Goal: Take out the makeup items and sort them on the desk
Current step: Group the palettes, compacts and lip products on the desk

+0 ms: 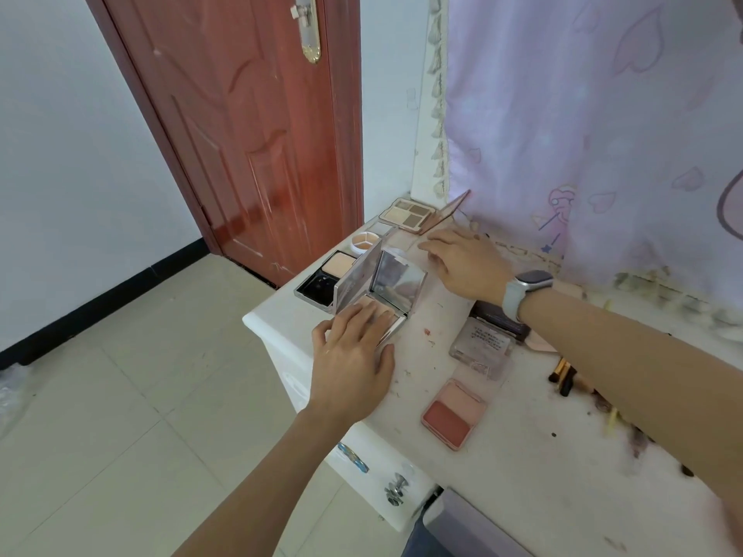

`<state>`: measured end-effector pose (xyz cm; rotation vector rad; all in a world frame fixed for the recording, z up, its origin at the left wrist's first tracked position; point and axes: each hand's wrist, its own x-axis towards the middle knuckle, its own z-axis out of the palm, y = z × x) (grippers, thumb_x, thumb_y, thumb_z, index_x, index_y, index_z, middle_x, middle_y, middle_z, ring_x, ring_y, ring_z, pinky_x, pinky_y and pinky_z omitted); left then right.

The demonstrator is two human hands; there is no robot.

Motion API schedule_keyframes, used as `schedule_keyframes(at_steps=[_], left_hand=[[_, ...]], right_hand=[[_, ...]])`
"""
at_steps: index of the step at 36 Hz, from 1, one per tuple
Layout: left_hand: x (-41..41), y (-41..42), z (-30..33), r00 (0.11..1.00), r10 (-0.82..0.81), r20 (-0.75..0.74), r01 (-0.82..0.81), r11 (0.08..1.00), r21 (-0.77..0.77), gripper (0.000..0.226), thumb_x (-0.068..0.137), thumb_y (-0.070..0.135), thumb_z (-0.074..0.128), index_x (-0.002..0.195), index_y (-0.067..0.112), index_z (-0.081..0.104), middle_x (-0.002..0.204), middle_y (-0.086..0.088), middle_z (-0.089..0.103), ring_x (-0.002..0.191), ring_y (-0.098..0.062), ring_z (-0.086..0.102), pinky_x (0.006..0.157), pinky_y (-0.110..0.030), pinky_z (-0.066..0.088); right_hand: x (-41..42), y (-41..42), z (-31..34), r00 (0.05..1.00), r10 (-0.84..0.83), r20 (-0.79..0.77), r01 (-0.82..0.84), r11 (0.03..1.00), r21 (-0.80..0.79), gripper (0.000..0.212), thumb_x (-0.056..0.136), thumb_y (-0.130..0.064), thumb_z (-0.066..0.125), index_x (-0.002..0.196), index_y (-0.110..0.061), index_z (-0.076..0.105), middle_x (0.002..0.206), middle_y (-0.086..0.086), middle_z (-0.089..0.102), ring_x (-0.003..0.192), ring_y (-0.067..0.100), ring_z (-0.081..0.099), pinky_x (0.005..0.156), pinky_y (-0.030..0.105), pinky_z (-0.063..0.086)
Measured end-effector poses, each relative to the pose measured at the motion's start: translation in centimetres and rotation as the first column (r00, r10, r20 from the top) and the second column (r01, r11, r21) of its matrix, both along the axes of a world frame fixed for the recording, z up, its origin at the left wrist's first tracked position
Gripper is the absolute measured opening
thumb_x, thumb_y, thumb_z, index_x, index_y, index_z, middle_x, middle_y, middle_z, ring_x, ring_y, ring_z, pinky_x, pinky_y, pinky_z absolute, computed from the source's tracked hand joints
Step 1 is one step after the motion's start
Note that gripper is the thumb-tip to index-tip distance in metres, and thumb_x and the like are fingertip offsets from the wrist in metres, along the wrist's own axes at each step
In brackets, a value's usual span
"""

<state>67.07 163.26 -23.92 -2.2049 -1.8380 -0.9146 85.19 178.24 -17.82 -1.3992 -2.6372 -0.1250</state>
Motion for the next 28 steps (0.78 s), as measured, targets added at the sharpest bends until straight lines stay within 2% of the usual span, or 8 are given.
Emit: schedule_keyframes(at_steps=[3,6,14,20,23,25,27,28], left_hand=[[-0.2,-0.1,0.0,1.0,-0.003,0.003,0.003,1.0,-0.027,0.04,0.084,0.03,0.044,0.117,0.021,0.065,0.124,-0.001,0.061,0.121,-0.016,0.045,0.094,-0.037,0.028],[-0.2,-0.1,0.0,1.0,-0.006,0.016,0.007,0.998,-0.055,0.04,0.084,0.03,0.044,0.117,0.022,0.065,0.126,0.0,0.06,0.122,-0.016,0.044,0.095,-0.036,0.028],[-0.1,-0.1,-0.1,0.999,0.006,0.033,-0.004,0.998,-0.064,0.04,0.084,0.03,0.044,0.118,0.023,0.065,0.127,0.001,0.06,0.122,-0.017,0.046,0.096,-0.038,0.029],[-0.1,-0.1,0.1,0.999,-0.007,0.047,0.01,0.998,-0.063,0.04,0.083,0.029,0.044,0.116,0.023,0.065,0.126,0.001,0.06,0.122,-0.018,0.048,0.095,-0.037,0.029],[-0.1,-0.2,0.2,0.999,-0.009,0.05,0.013,0.996,-0.085,0.041,0.082,0.03,0.044,0.116,0.023,0.065,0.126,0.001,0.06,0.121,-0.018,0.048,0.095,-0.037,0.028],[-0.2,-0.2,0.3,0.998,-0.016,0.061,0.022,0.995,-0.097,0.041,0.082,0.03,0.043,0.117,0.024,0.065,0.126,0.001,0.06,0.122,-0.017,0.047,0.095,-0.037,0.027],[-0.2,-0.2,0.4,0.996,-0.025,0.083,0.033,0.995,-0.092,0.042,0.082,0.03,0.043,0.117,0.025,0.064,0.127,0.001,0.059,0.122,-0.016,0.044,0.095,-0.038,0.03],[-0.2,-0.2,0.4,0.995,-0.031,0.099,0.039,0.996,-0.077,0.041,0.082,0.029,0.043,0.117,0.025,0.064,0.127,0.001,0.059,0.121,-0.015,0.044,0.094,-0.04,0.033]], right_hand=[[-0.7,0.9,-0.5,0.98,-0.019,0.2,0.018,1.0,0.006,0.043,0.095,-0.019,0.039,0.138,-0.022,0.041,0.142,-0.001,0.04,0.128,0.029,0.034,0.103,0.054,0.025],[-0.9,1.3,-0.9,0.947,-0.035,0.32,0.017,0.998,0.058,0.035,0.094,-0.015,0.039,0.128,-0.017,0.049,0.132,0.002,0.045,0.12,0.029,0.035,0.097,0.048,0.031],[-1.1,1.2,-0.3,0.934,-0.023,0.356,-0.015,0.995,0.103,0.029,0.085,0.007,0.038,0.105,0.0,0.056,0.118,0.015,0.045,0.108,0.032,0.04,0.078,0.04,0.033],[-0.9,0.9,0.1,0.906,-0.048,0.422,-0.017,0.989,0.148,0.03,0.082,0.009,0.041,0.108,-0.002,0.053,0.118,0.017,0.042,0.103,0.033,0.046,0.084,0.043,0.039],[-0.6,0.4,0.4,0.913,-0.03,0.407,-0.055,0.979,0.194,0.03,0.08,0.012,0.042,0.105,-0.001,0.052,0.113,0.018,0.045,0.094,0.034,0.049,0.072,0.038,0.034],[-0.2,0.2,0.5,0.928,-0.016,0.373,-0.086,0.963,0.257,0.027,0.068,0.019,0.053,0.089,0.001,0.056,0.096,0.021,0.051,0.075,0.034,0.053,0.058,0.039,0.035],[0.5,0.4,0.6,0.972,0.01,0.235,-0.075,0.961,0.268,0.032,0.052,0.025,0.062,0.072,0.001,0.055,0.076,0.023,0.051,0.054,0.031,0.048,0.044,0.034,0.035],[0.9,0.3,0.7,0.989,0.034,0.145,-0.07,0.965,0.253,0.03,0.053,0.024,0.062,0.072,0.002,0.055,0.075,0.023,0.051,0.052,0.032,0.047,0.042,0.035,0.036]])
